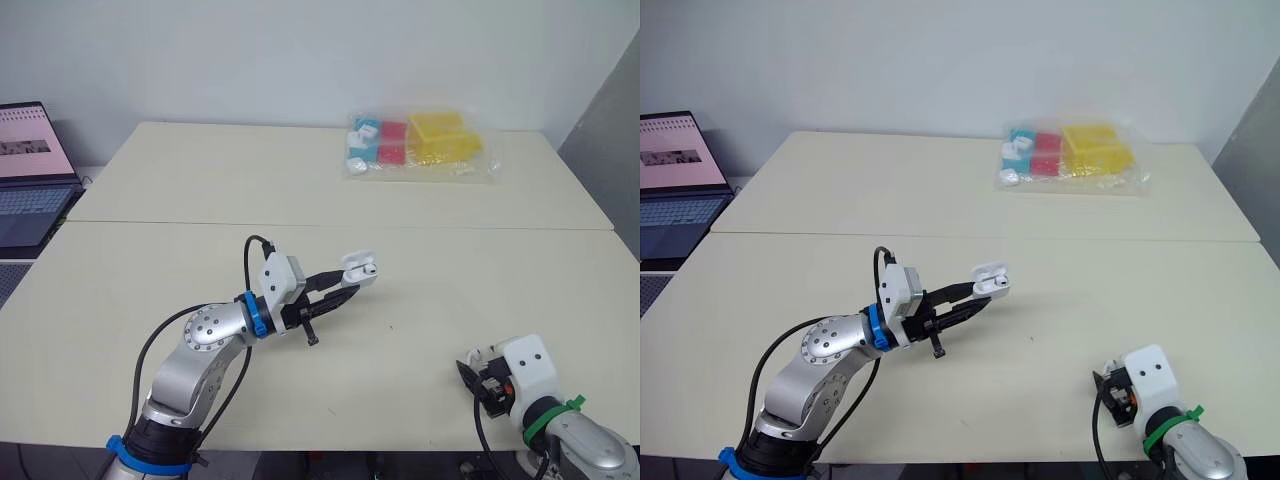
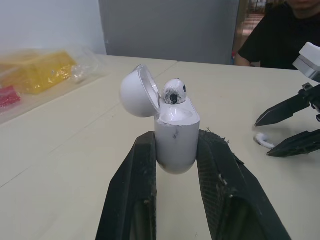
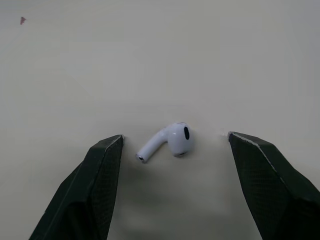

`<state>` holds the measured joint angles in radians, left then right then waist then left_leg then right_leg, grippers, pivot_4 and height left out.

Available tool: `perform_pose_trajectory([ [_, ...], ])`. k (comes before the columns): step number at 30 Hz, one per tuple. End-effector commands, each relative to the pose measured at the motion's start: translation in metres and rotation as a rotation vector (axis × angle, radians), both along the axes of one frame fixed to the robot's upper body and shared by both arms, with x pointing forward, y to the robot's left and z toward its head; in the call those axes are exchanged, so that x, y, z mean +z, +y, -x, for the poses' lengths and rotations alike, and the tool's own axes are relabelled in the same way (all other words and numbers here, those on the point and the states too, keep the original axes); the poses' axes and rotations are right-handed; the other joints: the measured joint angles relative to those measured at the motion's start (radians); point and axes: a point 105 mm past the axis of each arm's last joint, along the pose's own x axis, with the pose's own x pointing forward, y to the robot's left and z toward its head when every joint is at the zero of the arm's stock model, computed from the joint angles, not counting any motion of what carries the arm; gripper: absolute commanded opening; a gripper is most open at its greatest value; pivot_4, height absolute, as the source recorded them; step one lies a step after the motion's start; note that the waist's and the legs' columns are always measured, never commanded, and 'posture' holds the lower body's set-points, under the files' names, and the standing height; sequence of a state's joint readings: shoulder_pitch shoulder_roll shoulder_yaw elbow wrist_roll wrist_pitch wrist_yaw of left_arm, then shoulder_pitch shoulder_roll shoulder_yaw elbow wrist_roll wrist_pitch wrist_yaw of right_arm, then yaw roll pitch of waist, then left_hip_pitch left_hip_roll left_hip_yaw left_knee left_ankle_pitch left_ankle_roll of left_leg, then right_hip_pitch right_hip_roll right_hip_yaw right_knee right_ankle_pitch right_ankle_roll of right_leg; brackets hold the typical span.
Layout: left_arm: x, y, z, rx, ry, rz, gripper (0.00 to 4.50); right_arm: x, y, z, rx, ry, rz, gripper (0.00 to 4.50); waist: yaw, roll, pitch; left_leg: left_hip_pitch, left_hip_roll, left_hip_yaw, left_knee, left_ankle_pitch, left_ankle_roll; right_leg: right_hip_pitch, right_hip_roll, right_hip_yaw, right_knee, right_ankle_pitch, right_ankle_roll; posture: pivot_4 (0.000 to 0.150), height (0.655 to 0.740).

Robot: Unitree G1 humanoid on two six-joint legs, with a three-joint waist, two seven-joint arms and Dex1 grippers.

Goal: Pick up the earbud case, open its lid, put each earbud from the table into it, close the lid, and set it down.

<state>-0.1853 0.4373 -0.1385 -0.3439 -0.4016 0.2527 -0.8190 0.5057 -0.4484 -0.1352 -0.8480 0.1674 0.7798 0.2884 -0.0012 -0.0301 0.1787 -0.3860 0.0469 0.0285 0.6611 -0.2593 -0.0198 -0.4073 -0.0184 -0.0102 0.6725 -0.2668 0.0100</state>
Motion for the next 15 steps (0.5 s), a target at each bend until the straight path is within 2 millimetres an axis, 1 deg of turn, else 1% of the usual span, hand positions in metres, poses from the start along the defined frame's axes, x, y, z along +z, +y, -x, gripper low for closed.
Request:
perform_pose_trajectory([
  [1, 0.013, -0.002, 0.002, -0.018, -0.055, 0.011, 0.77, 0.007, -0.011, 0.002, -0.021, -0.024, 0.024, 3.47, 0.000, 0.000, 0.000, 0.000, 0.000, 0.000, 0.000, 0.000, 0.000, 0.000, 0.000, 0.000, 0.000, 0.000, 0.000, 0.150, 0.7400],
  [4, 0.013, -0.002, 0.002, -0.018, -0.056, 0.012, 0.77, 0.010, -0.019, 0.002, -0.022, -0.022, 0.027, 3.47, 0.000, 0.000, 0.000, 0.000, 0.000, 0.000, 0.000, 0.000, 0.000, 0.000, 0.000, 0.000, 0.000, 0.000, 0.000, 0.150, 0.7400],
  [8, 0.013, -0.002, 0.002, -0.018, -0.055, 0.013, 0.77, 0.010, -0.024, 0.004, -0.004, -0.007, 0.042, 3.47, 0.000, 0.000, 0.000, 0.000, 0.000, 0.000, 0.000, 0.000, 0.000, 0.000, 0.000, 0.000, 0.000, 0.000, 0.000, 0.150, 0.7400],
  [12, 0.012, -0.002, 0.002, -0.016, -0.053, 0.015, 0.77, 0.016, -0.036, 0.000, 0.019, -0.005, 0.075, 3.47, 0.000, 0.000, 0.000, 0.000, 0.000, 0.000, -0.001, 0.000, 0.000, 0.000, 0.000, 0.000, 0.000, 0.000, -0.001, 0.150, 0.7400],
  [15, 0.012, -0.003, 0.002, -0.016, -0.053, 0.016, 0.77, 0.021, -0.041, -0.002, 0.042, -0.003, 0.084, 3.47, 0.000, 0.000, 0.000, 0.000, 0.000, 0.000, -0.001, 0.000, 0.000, 0.000, 0.000, 0.000, -0.001, 0.000, -0.001, 0.150, 0.7400],
])
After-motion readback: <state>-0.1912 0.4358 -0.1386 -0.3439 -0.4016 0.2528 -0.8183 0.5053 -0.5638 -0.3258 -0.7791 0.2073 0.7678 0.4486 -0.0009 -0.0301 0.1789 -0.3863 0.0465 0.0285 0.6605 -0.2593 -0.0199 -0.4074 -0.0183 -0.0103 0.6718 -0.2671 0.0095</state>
